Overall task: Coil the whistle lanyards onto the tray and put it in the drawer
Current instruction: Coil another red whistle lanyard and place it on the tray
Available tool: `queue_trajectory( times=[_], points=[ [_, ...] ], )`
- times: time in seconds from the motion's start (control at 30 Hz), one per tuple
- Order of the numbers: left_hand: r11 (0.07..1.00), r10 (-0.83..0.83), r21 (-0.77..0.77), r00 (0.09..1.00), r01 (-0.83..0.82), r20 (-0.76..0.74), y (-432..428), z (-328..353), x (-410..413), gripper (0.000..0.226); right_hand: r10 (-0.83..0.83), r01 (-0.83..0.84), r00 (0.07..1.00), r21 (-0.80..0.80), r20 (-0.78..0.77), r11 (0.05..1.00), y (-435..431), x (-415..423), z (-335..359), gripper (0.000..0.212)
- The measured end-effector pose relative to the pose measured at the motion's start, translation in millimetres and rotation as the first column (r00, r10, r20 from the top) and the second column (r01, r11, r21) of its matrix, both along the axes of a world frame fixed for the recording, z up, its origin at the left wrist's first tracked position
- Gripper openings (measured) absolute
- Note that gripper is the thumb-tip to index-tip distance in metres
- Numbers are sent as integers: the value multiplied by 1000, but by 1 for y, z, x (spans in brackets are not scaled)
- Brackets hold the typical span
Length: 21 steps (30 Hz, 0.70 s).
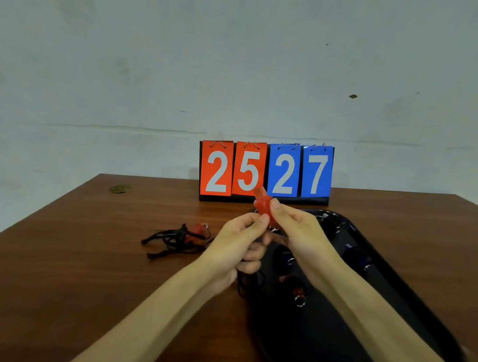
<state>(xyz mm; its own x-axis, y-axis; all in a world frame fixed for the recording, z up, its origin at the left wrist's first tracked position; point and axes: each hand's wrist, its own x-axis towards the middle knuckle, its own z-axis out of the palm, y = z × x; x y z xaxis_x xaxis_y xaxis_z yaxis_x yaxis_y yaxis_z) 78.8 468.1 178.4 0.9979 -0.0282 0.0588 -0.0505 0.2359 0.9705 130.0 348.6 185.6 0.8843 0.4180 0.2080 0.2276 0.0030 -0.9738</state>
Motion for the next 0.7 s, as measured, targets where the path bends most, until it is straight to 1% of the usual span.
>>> queue_trajectory(
  times=[0.1,0.17,0.23,0.33,0.4,0.47,0.53,0.6,0.63,0.7],
  points=[
    [990,83,110,995,-88,49,-2,-2,0,22,-116,116,993,52,-3,992,0,0,-4,30],
    [973,134,178,986,-149,94,-2,-5,1,26,-137,136,991,82,4,987,0,-3,-5,28],
    [954,147,245,982,-173,122,-3,-7,2,27,-138,135,990,86,30,987,0,-6,-6,24],
    [960,98,253,990,-122,106,-1,-7,3,14,-156,154,988,178,-3,972,-2,-5,-6,21],
    [967,74,242,996,-83,49,3,-5,4,15,-186,193,981,242,-50,951,-7,0,-4,22],
    [956,59,290,998,-55,-5,10,-6,5,19,-219,229,973,254,-64,940,-13,5,-2,22],
    [916,75,395,997,-61,-20,17,-4,4,25,-236,244,970,206,-59,948,-19,9,0,22],
    [830,126,543,991,-125,36,25,-3,5,23,-254,256,967,96,-34,962,-21,12,-1,19],
    [772,148,613,985,-170,87,29,-2,6,17,-263,263,965,18,9,965,-21,13,-2,17],
    [657,157,714,970,-244,187,36,-2,8,6,-250,277,955,-188,158,942,-20,14,-5,19]
  ],
)
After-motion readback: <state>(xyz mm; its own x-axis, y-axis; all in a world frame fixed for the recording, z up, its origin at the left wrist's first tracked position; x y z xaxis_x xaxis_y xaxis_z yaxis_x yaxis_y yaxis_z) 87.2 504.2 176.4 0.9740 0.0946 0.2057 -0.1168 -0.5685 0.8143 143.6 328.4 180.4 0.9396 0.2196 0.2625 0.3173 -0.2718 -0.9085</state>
